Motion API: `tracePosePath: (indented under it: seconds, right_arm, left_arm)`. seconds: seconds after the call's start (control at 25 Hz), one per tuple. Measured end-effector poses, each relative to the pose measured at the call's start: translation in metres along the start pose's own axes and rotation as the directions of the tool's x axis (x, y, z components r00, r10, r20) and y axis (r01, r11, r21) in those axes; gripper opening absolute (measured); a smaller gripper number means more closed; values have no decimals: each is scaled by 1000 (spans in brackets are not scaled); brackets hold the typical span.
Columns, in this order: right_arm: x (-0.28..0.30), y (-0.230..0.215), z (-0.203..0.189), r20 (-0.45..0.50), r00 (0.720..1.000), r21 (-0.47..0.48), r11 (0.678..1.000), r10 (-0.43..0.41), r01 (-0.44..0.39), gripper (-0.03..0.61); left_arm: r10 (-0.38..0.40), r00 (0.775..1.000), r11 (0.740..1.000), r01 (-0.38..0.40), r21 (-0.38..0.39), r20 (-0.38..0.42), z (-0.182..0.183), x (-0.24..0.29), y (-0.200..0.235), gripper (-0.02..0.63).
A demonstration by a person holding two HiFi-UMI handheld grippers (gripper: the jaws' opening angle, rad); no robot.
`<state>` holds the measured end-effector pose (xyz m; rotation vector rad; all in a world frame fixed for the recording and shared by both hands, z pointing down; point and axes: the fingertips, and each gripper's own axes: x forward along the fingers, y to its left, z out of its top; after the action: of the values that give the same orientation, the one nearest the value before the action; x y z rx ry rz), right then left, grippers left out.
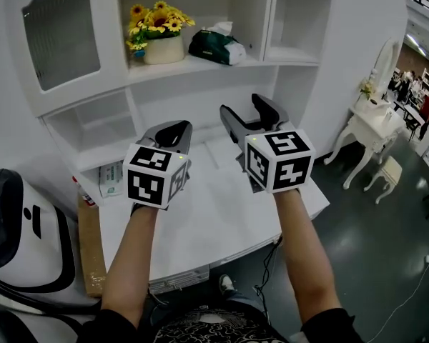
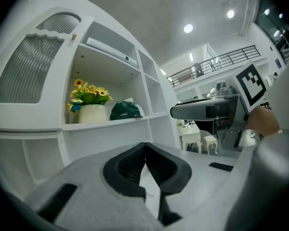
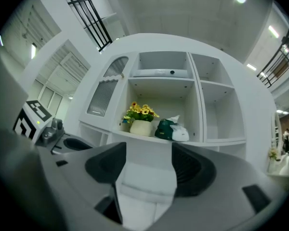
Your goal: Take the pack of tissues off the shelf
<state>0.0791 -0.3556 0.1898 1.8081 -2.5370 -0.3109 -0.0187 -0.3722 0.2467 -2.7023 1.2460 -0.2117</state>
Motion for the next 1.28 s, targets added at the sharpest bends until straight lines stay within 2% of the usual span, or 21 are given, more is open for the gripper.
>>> tracePosePath:
  seconds: [0.56, 0.88, 1.28]
  right_arm:
    - [100, -68, 13, 29, 994, -68, 992, 105, -103, 285]
    - [135, -81, 21, 42, 991, -93, 988, 130, -126, 287]
    - [168, -91, 26, 27, 994, -159, 982, 104, -99, 304]
  left_arm:
    - [100, 995, 995, -100, -10, -6, 16, 90, 32, 5]
    - [142, 990, 990, -142, -13, -25, 11, 107, 45, 5]
    - [182, 983, 983, -182, -15, -27, 9, 111, 62, 5]
